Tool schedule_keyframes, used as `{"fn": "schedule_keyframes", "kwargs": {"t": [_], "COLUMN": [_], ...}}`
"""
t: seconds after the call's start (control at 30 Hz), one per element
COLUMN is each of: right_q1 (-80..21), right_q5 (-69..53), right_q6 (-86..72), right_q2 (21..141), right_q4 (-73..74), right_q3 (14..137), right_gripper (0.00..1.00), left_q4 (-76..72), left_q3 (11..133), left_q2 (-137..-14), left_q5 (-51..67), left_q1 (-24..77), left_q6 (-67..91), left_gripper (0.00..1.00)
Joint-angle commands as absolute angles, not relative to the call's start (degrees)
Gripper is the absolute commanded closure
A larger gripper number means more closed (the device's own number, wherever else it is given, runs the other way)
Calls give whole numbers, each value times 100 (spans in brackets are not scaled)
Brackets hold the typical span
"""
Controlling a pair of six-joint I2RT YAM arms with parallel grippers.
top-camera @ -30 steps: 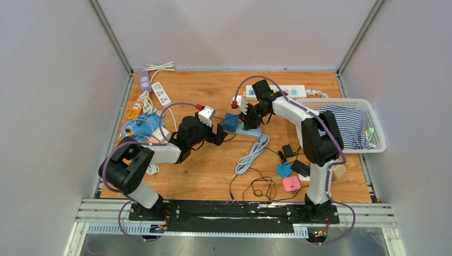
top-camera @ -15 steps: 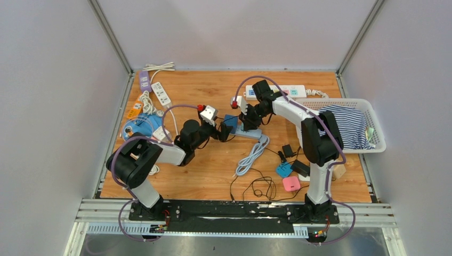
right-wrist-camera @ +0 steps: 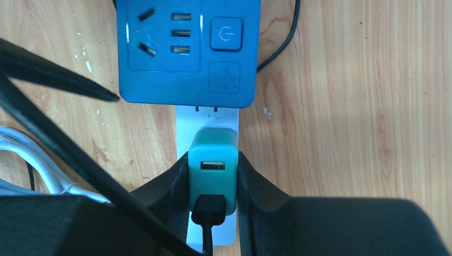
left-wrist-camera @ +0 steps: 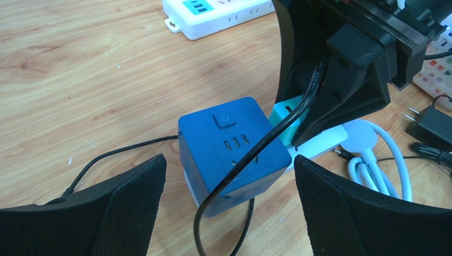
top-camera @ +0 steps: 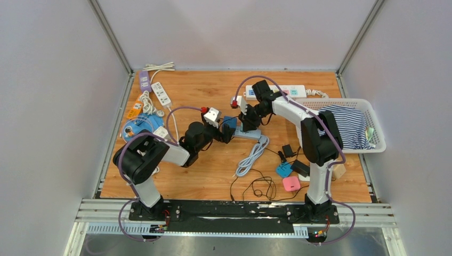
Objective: Pull the plug off the socket
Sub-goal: Remove the plug from the socket.
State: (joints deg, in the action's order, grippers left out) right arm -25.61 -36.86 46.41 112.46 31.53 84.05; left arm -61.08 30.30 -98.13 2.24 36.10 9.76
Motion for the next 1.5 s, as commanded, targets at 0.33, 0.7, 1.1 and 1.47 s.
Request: {"fn": "schedule_keyframes", "kwargs": {"t": [0.33, 0.7, 1.1, 1.47], "right_q1": [-2719, -2890, -2896, -3456], "right_q5": [-4099, -3738, -3709, -3431], "right_q6": [4119, 3825, 3633, 3057], "right_q2": [11439, 11446, 11417, 11367], "right_q4": [3577, 3136, 3038, 2797], "right_q3": [8348, 8110, 8103, 8151], "right_gripper": [95, 96, 98, 100], "left_q4": [-6139, -6038, -5817, -5581], "left_q3": [3202, 3230, 3310, 3423], "left_q2": [-10068, -10175, -10202, -10251], "left_q5": [-325, -333, -274, -343], "left_q1": [3745, 3779, 3782, 3775], "left_q6": [931, 831, 791, 751], "left_gripper": [21, 29, 61, 96]}}
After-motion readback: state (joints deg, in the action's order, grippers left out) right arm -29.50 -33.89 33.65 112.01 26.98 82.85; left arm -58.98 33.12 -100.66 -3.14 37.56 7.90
